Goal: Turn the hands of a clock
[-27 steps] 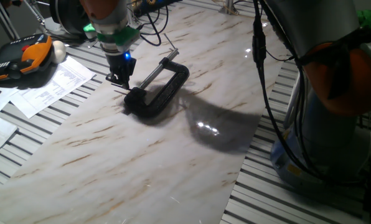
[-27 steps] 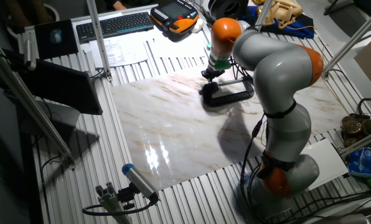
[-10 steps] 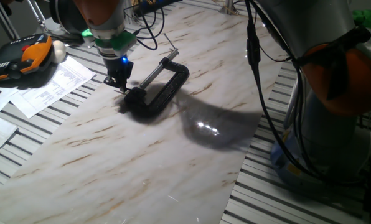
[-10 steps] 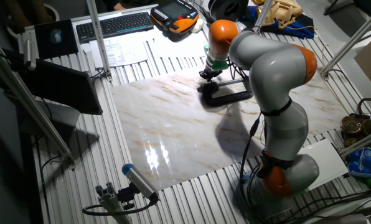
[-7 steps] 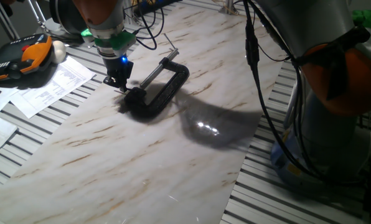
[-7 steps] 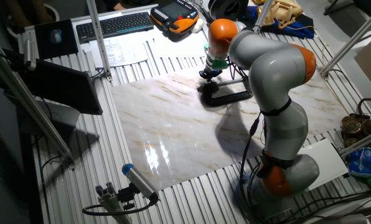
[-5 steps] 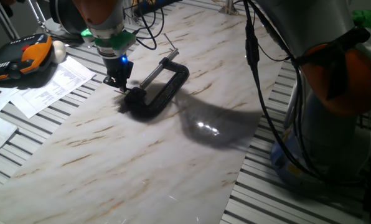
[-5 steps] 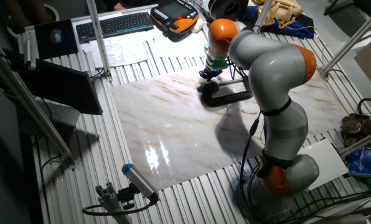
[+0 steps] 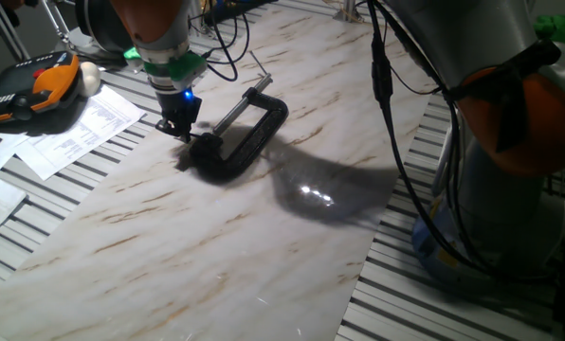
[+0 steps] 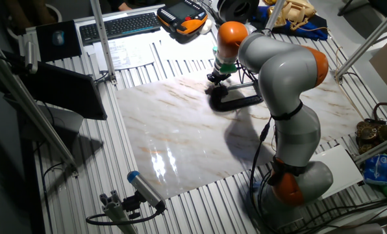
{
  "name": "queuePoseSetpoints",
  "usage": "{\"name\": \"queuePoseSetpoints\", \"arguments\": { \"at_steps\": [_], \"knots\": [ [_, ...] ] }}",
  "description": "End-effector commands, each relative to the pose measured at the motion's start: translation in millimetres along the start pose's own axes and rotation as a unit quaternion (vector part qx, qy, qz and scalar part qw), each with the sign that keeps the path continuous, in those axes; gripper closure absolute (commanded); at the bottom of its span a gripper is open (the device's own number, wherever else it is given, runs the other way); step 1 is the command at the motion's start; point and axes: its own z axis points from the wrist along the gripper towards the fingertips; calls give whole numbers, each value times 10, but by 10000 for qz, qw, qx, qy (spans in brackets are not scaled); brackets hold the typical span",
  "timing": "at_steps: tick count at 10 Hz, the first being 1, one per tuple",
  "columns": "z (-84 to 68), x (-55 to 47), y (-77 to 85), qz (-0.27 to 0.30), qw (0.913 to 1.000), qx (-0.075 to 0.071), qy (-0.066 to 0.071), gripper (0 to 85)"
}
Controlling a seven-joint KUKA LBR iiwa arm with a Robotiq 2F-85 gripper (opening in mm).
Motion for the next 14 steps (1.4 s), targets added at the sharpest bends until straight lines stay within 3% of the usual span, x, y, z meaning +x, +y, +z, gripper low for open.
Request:
{"name": "queuePoseSetpoints", "arguments": {
  "at_steps": [1, 12, 14],
  "knots": [
    [-9, -11, -10, -24, 10000, 2, -1, 850],
    [4, -95, 46, -54, 9999, 108, -19, 850],
    [-19, -128, -1, -89, 9999, 77, 53, 850]
  ]
}}
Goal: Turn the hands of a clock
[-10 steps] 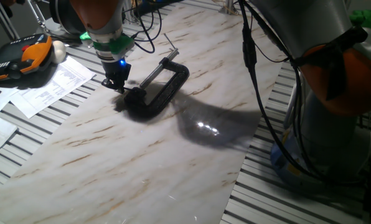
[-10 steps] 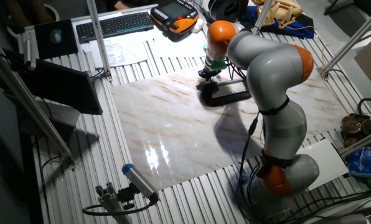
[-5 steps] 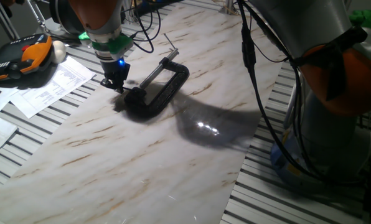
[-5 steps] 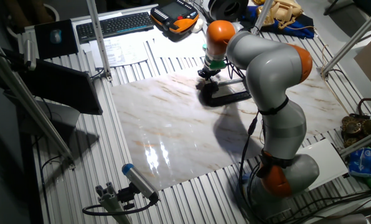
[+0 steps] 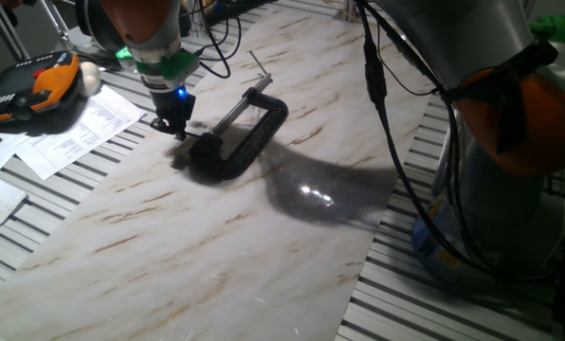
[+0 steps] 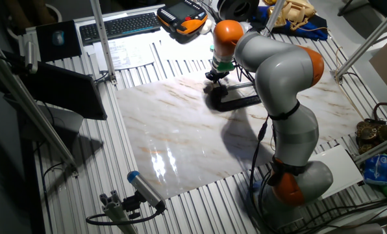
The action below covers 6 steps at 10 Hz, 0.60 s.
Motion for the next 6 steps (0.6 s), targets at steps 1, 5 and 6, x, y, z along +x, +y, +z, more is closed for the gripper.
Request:
{"name": "queuePoseSetpoints", "arguments": {
  "at_steps": [1, 5, 6],
  "knots": [
    [-4, -2, -2, -12, 10000, 6, 1, 850],
    [-21, 0, -15, -28, 10000, 30, 6, 850],
    [-20, -2, -21, -28, 10000, 30, 14, 850]
  ]
}}
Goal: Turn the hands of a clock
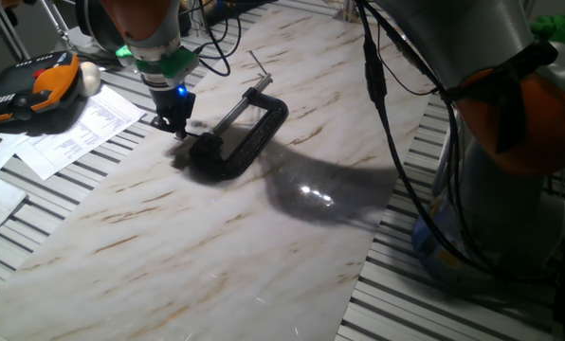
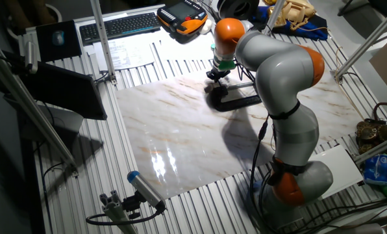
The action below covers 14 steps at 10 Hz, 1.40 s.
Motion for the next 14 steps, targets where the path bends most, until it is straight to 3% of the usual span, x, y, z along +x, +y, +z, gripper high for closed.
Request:
{"name": "queuePoseSetpoints", "arguments": {
  "at_steps": [1, 6, 10, 14],
  "knots": [
    [-4, -5, -12, 1, 10000, -5, 8, 850],
    [5, -37, 28, 23, 10000, 15, -25, 850],
    [38, -34, -2, 11, 10000, -50, 27, 850],
    [38, -25, -29, -6, 10000, -19, 32, 850]
  ]
}}
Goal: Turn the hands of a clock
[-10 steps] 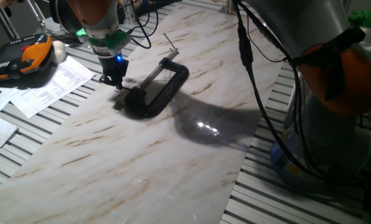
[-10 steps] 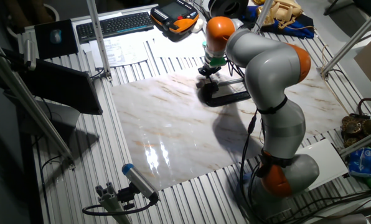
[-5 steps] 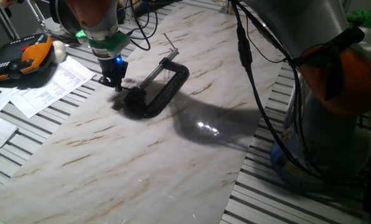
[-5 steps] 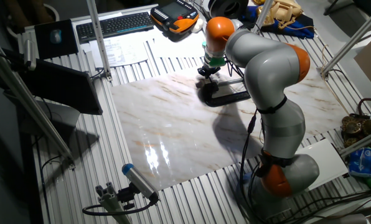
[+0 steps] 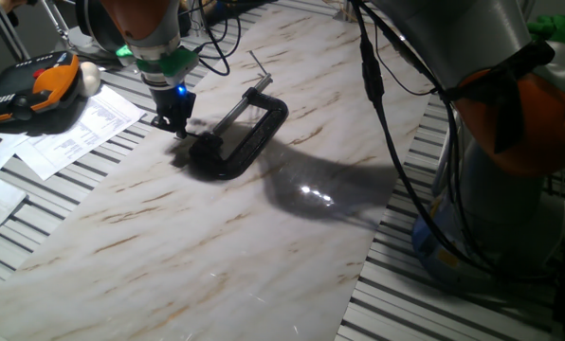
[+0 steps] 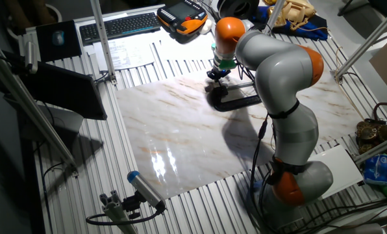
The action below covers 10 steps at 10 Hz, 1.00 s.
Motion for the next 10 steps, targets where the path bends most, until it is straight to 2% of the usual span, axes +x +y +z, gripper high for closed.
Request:
{"name": "queuePoseSetpoints", "arguments": {
  "at_steps": [1, 5, 10],
  "knots": [
    [0, 1, -2, -1, 10000, 3, -1, 850],
    [13, -3, 8, -15, 10000, -10, 23, 850],
    [-6, -8, -73, -64, 10000, 51, 18, 850]
  ]
}}
